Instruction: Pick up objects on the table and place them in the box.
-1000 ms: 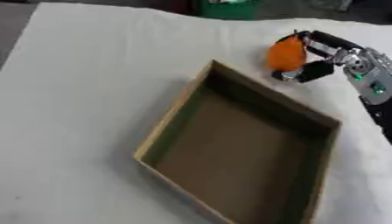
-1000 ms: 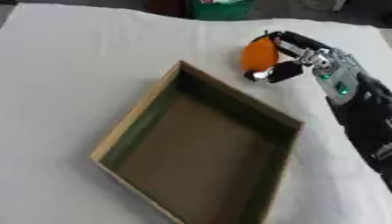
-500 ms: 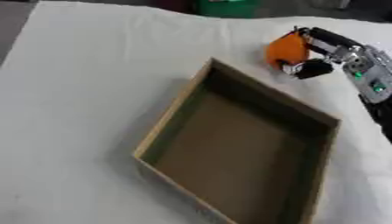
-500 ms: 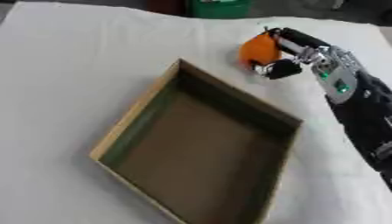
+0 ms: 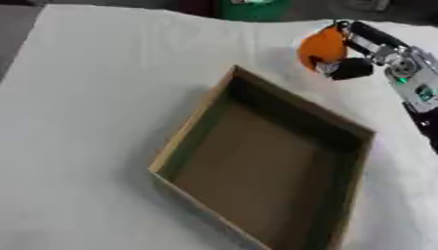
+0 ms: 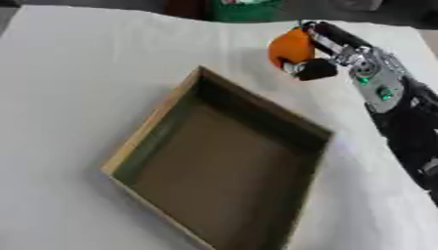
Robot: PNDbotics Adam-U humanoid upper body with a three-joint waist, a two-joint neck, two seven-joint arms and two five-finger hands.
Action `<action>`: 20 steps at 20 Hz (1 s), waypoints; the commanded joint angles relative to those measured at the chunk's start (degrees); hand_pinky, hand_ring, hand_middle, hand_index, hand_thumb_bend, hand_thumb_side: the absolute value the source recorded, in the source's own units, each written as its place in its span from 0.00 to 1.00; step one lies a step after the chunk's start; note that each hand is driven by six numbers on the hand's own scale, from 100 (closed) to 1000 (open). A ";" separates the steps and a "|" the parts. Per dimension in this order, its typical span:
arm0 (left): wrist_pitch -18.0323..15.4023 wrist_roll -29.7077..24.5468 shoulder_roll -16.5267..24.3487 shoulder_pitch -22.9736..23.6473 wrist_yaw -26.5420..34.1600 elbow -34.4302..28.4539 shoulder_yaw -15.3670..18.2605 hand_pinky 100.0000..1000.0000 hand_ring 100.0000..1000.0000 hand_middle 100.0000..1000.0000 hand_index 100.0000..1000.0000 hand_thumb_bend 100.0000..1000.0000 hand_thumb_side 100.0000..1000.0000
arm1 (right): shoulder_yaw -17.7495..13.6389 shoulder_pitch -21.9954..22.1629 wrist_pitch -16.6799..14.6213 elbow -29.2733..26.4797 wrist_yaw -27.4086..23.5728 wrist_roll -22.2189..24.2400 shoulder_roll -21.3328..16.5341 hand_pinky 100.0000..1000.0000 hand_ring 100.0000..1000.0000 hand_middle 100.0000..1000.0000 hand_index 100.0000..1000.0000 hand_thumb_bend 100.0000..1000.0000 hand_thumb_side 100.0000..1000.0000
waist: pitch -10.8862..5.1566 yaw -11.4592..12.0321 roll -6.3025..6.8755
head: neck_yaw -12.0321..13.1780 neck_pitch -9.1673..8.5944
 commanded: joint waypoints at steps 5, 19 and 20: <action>0.44 0.10 0.99 1.06 -0.11 -1.12 0.00 0.36 0.53 0.62 0.59 0.00 0.71 | 0.59 -0.93 3.74 -13.13 -8.69 -0.25 -5.56 0.76 0.70 0.55 0.71 0.00 0.32 | -3.99 -1.69 0.99 | 0.53 2.73; -0.04 1.44 1.81 1.88 -0.38 -1.12 0.36 0.36 0.53 0.62 0.60 0.00 0.71 | 8.63 0.51 9.08 -42.86 -11.09 6.07 -7.70 0.71 0.72 0.57 0.69 0.00 0.35 | -7.26 -3.25 1.88 | 0.82 4.59; -0.17 1.91 1.90 1.86 -0.39 -1.12 0.54 0.36 0.53 0.62 0.60 0.00 0.71 | 9.39 0.68 9.16 -44.19 -10.94 6.71 -7.98 0.71 0.73 0.57 0.69 0.00 0.36 | -7.32 -3.19 1.81 | 0.74 4.69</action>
